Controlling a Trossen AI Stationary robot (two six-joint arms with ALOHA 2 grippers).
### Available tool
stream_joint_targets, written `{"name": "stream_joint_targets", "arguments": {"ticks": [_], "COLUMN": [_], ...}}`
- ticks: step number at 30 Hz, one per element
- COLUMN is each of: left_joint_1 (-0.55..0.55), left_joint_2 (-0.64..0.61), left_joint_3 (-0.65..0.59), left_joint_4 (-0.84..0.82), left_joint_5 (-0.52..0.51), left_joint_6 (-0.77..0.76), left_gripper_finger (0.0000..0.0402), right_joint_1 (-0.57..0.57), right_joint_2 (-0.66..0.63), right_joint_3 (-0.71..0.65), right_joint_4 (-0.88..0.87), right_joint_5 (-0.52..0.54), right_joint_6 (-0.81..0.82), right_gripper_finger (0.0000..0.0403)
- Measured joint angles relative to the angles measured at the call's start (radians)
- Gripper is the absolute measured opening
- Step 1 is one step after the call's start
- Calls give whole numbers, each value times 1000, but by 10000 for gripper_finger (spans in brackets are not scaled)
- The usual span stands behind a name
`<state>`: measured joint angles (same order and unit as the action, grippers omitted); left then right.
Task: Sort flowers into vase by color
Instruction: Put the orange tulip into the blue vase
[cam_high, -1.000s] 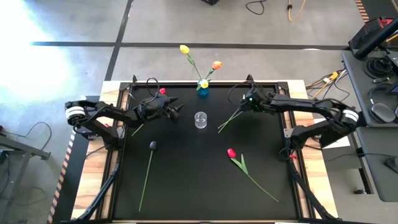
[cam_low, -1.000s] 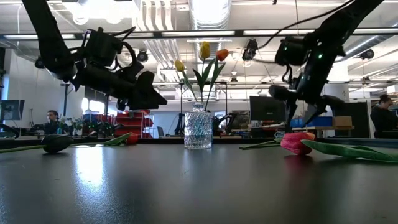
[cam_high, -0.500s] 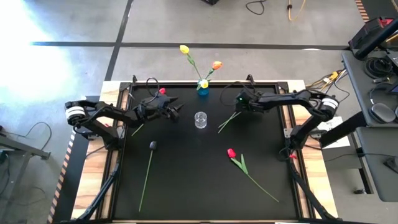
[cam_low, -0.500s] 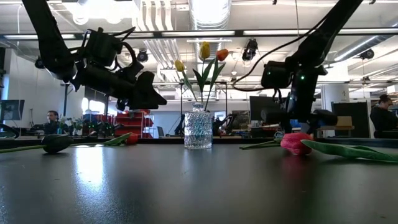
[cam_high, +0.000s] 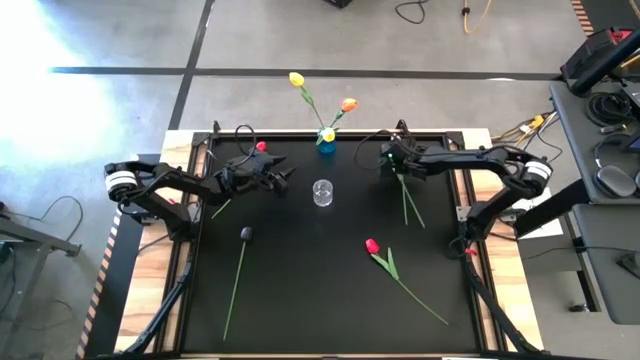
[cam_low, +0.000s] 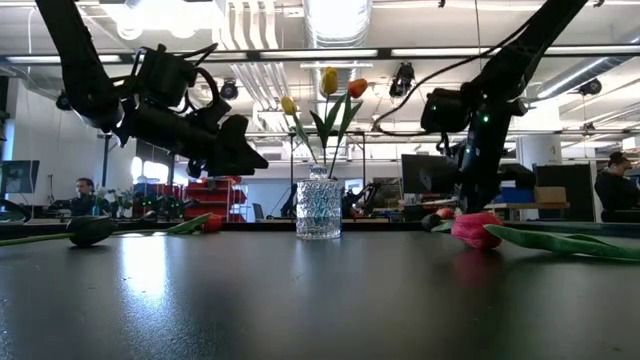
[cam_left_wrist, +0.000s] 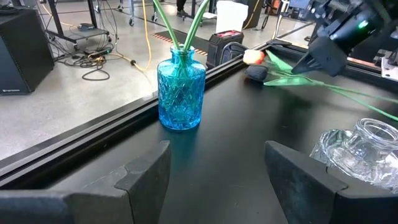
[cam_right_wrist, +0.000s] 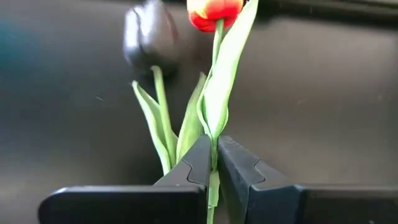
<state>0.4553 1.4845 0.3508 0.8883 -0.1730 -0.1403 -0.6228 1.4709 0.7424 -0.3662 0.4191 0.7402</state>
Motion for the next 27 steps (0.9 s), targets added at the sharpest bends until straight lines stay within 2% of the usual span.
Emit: {"name": "stream_joint_targets", "arguments": {"ticks": [7,13,16,19,22,27], "left_joint_1": [0,0,0,0,0,1], "left_joint_2": [0,0,0,0,0,0], "left_joint_3": [0,0,0,0,0,0], "left_joint_4": [1,2,12,13,18,55], "left_joint_5": [0,0,0,0,3,74], "left_joint_6": [0,0,0,0,0,0], "left_gripper_finger": [242,242,242,242,235,213], "right_joint_1": [4,31,62,92,118,121], "right_joint_2": [-166,-319,-372,-403,-421,-443], "right_joint_3": [1,1,1,1,1,19], "right_joint_4": [-3,3,49,166,341,616], "right_joint_5": [3,107,175,181,132,-84], "right_joint_6": [-74,-168,-242,-362,-512,-777], "right_gripper_finger": [14,14,13,13,13,13]}}
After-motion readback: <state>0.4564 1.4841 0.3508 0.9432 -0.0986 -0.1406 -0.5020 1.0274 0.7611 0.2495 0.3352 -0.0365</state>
